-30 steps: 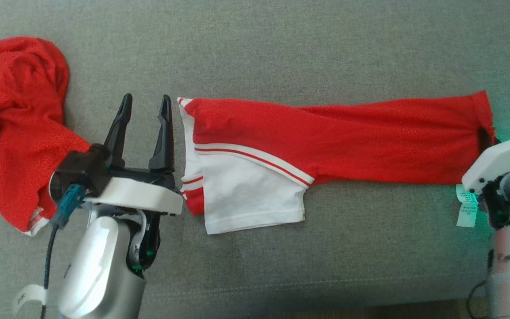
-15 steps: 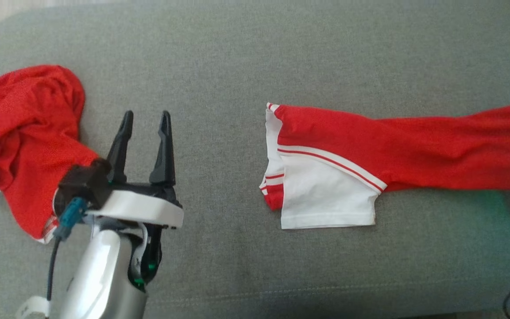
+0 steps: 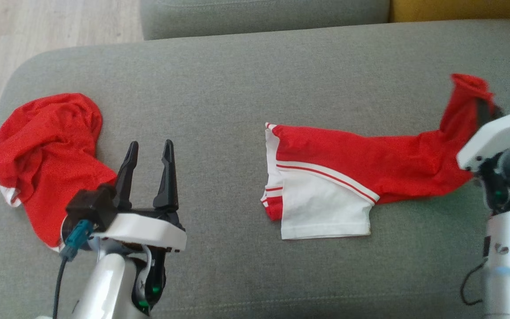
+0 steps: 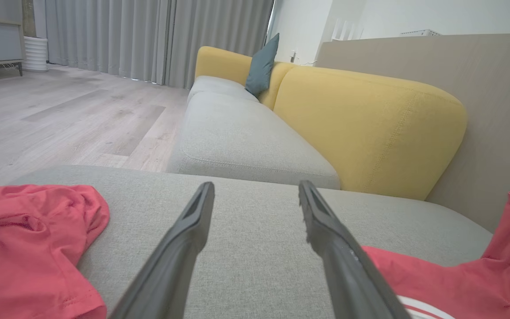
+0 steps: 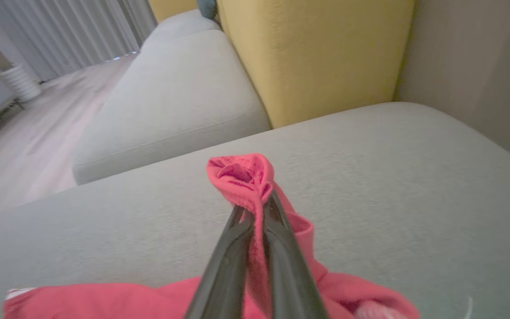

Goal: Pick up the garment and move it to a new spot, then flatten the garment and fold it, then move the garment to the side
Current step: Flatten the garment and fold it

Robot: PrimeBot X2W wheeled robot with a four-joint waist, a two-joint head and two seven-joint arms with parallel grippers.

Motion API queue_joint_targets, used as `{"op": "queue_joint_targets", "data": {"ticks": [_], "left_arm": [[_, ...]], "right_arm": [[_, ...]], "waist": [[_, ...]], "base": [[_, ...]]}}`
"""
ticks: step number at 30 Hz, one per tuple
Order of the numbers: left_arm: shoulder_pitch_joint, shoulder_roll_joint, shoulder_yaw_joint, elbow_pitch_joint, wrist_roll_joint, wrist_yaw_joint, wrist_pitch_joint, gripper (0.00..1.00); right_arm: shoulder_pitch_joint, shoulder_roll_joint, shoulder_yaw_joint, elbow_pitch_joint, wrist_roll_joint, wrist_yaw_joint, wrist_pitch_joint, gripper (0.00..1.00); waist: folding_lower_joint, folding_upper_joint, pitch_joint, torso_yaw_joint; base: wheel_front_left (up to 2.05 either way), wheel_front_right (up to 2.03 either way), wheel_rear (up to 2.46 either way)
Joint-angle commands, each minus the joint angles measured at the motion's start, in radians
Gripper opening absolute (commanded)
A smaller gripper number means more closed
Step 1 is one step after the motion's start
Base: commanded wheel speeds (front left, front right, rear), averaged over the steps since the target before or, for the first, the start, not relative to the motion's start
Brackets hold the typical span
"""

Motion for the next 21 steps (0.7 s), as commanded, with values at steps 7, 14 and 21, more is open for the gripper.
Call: {"op": "queue_joint_targets", "data": {"ticks": [7,14,21], "left_arm": [[-0.02,0.005,0.014,-0.037,-0.014,0.014,-0.005,1.0],[-0.012,0.005,0.006,-0.032,-0.015,0.016,-0.005,1.0],[-0.009,0.005,0.0,-0.032,-0.015,0.019,-0.005,1.0]], "right_arm": [[0.028,0.0,0.199,-0.054,0.313,-0.001,0.038,0.0],[0.056,0.001,0.399,0.02,0.534,-0.001,-0.08,0.0],[0.044,0.001,0.612,0.132,0.676,-0.001,-0.224,0.0]], "waist": [[0.0,0.0,-0.017,0.026],[0.0,0.0,-0.024,0.048],[0.0,0.0,-0.022,0.063]], "base": [[0.0,0.0,0.0],[0.0,0.0,0.0],[0.0,0.0,0.0]]}}
